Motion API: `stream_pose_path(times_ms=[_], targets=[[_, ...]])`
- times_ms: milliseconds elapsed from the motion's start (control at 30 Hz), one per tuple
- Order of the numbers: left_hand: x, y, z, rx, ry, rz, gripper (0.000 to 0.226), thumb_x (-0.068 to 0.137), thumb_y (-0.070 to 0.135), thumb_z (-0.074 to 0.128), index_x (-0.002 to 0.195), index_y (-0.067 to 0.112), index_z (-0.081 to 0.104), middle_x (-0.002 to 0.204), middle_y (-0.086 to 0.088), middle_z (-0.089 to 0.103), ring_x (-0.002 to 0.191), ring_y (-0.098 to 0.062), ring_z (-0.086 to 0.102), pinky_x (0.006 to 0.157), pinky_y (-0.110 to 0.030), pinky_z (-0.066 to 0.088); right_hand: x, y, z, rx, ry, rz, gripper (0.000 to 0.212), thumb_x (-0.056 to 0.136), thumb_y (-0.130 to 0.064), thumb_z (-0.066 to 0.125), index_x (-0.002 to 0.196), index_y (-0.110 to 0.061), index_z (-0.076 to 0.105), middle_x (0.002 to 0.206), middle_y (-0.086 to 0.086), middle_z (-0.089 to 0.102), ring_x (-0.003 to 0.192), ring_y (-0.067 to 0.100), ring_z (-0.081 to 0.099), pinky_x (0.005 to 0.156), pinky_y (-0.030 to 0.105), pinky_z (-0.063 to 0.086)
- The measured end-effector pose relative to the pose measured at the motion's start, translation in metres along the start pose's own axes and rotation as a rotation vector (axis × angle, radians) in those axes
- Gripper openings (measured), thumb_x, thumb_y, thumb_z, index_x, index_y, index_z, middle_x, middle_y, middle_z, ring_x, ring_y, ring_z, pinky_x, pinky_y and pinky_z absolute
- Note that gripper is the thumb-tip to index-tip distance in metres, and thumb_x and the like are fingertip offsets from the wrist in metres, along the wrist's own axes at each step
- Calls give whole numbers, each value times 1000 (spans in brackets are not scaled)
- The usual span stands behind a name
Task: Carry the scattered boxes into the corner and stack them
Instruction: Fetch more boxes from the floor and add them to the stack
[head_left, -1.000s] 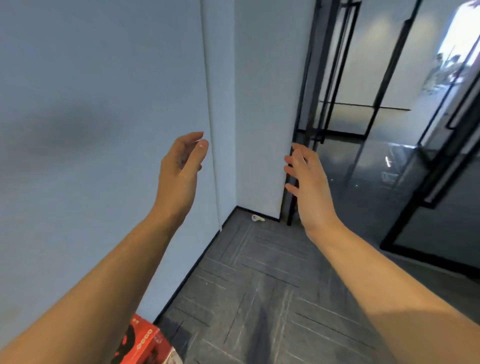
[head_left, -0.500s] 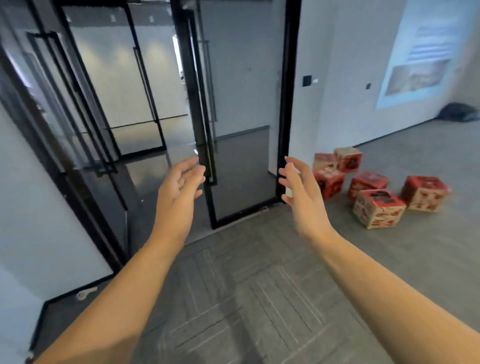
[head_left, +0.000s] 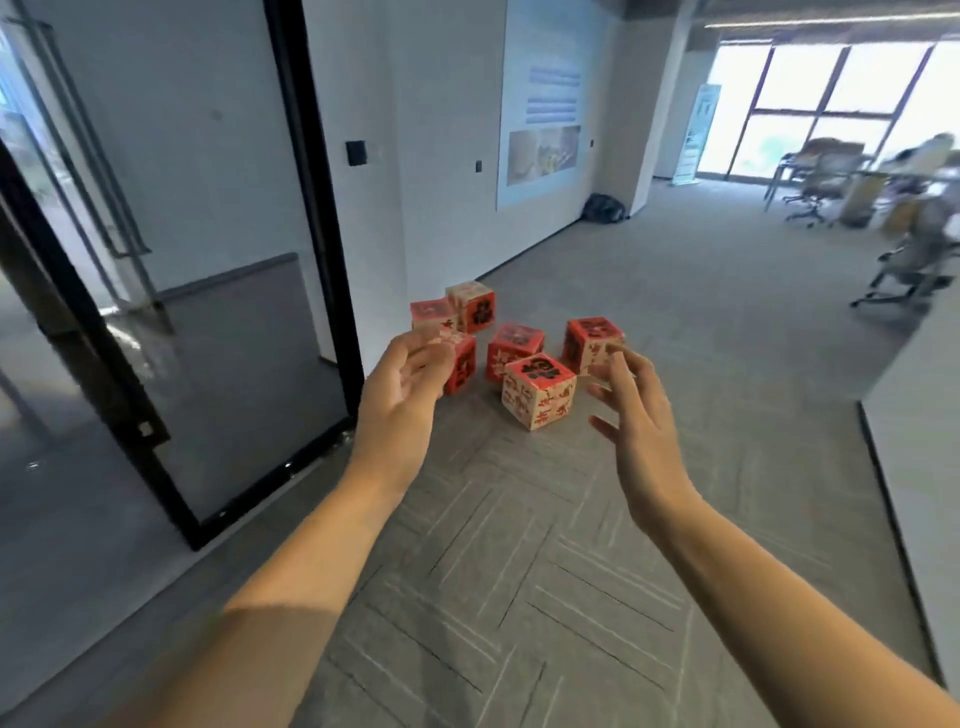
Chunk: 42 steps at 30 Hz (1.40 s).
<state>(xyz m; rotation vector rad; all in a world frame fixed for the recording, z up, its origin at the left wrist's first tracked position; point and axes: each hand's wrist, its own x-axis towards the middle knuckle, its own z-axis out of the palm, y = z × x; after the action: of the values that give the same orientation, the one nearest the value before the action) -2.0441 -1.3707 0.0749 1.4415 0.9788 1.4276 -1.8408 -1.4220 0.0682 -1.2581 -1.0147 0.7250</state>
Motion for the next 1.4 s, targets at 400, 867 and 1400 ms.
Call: stream_pose_path(times_ms=[400, 867, 1400], targets=[[170, -110, 191, -59, -232, -44, 42, 101, 45, 59, 140, 29, 62, 124, 30, 64, 117, 17, 59, 101, -21, 48, 185, 71, -105, -72, 217, 52, 64, 83, -72, 42, 138, -39, 46, 144, -3, 55, 131, 13, 56, 107, 36, 46], [419, -192, 393, -40, -177, -103, 37, 98, 46, 65, 131, 30, 66, 131, 12, 69, 124, 0, 63, 117, -43, 46, 507, 147, -205, -48, 174, 48, 63, 79, -85, 46, 131, -49, 49, 140, -12, 58, 134, 12, 54, 116, 50, 45], [747, -365, 616, -109, -209, -216, 32, 102, 40, 61, 132, 28, 66, 130, 15, 67, 125, 0, 62, 114, -36, 48, 896, 250, -278, -147, 229, 96, 88, 61, -103, 45, 132, -52, 49, 146, -9, 55, 134, 13, 55, 115, 48, 46]])
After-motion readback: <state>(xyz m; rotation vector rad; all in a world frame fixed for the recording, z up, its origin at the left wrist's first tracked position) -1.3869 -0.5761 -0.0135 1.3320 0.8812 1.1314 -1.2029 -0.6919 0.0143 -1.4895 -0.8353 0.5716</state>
